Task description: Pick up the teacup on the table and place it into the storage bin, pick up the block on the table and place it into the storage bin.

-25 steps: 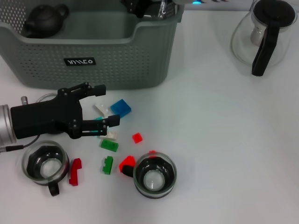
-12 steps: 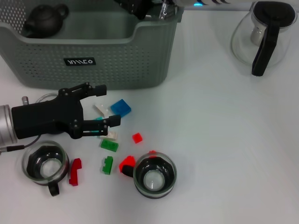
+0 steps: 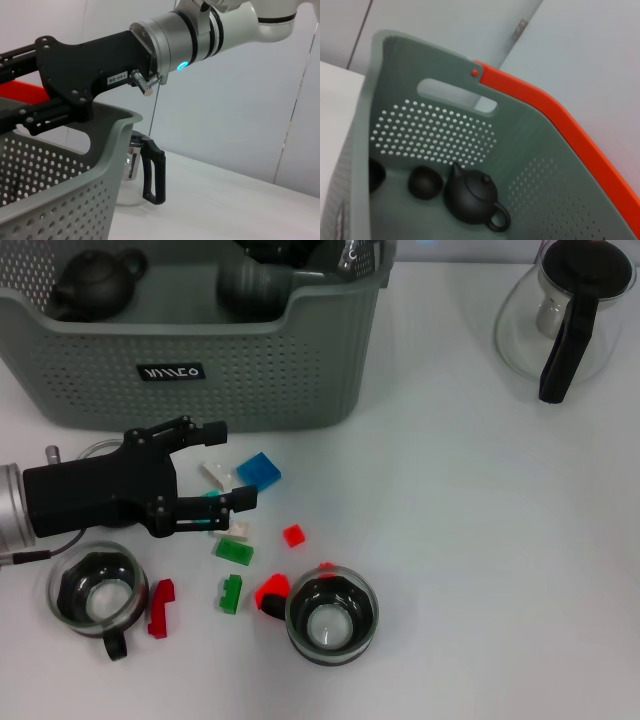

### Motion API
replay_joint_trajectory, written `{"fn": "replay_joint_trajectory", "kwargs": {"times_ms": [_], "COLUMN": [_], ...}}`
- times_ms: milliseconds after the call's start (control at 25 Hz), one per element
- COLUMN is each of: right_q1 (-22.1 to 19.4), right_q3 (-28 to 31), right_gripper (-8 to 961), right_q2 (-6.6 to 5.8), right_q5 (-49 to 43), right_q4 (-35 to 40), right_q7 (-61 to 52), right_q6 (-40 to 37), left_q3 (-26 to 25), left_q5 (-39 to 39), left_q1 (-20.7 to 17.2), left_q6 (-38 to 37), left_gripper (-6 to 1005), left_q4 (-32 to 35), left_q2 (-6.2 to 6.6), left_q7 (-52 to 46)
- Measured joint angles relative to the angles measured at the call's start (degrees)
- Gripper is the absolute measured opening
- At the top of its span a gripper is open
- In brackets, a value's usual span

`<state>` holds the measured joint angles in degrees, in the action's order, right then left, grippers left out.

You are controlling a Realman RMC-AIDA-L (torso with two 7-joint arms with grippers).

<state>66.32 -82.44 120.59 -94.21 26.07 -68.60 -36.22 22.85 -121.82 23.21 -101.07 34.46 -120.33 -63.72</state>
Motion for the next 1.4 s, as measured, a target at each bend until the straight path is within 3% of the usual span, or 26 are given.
{"fn": "replay_joint_trajectory", "kwargs": {"times_ms": [200,400,480,520,640,760,920,1120,1400], "right_q1": [-3.9,-8.3,-12.3,-12.3,-16.6,-21.2,-26.0,-29.2,-28.6], "right_q3": [-4.0,-4.0,-2.3,-2.3,1.8,6.5,9.5,11.2,6.5], "right_gripper": [594,591,590,590,588,587,585,584,584], "right_q2": [-0.24,-0.28,-0.53,-0.53,-0.73,-1.11,-1.87,-1.79,-0.33], "right_q5": [-1.6,-4.8,-6.3,-6.3,-8.0,-8.4,-10.5,-17.1,-25.4], "right_q4": [6.6,14.5,22.3,22.3,31.1,40.0,48.6,54.6,54.0], "right_q7": [-4.7,-9.4,-13.2,-13.2,-17.8,-22.3,-27.7,-33.3,-35.2], "right_q6": [0.6,-0.2,-4.8,-4.8,-14.3,-28.9,-45.6,-63.9,-72.2], "left_q3": [0.0,0.0,0.0,0.0,0.0,0.0,0.0,0.0,0.4], "left_q5": [0.0,0.0,0.0,0.0,0.0,0.0,0.0,-0.5,-0.9], "left_q1": [0.0,0.0,0.0,-0.1,-0.1,-0.2,-0.4,-0.6,-0.7], "left_q6": [-0.1,-0.2,-0.3,-0.3,-0.4,-0.4,-0.4,-0.4,-0.1], "left_gripper": [886,885,884,884,883,883,882,881,879], "left_q4": [0.0,0.2,0.2,0.3,0.3,0.2,0.2,0.4,0.4], "left_q2": [0.09,0.10,0.10,0.11,0.24,0.57,0.76,1.05,1.37], "left_q7": [0.0,0.0,0.0,0.0,0.0,0.0,0.0,0.0,1.0]}}
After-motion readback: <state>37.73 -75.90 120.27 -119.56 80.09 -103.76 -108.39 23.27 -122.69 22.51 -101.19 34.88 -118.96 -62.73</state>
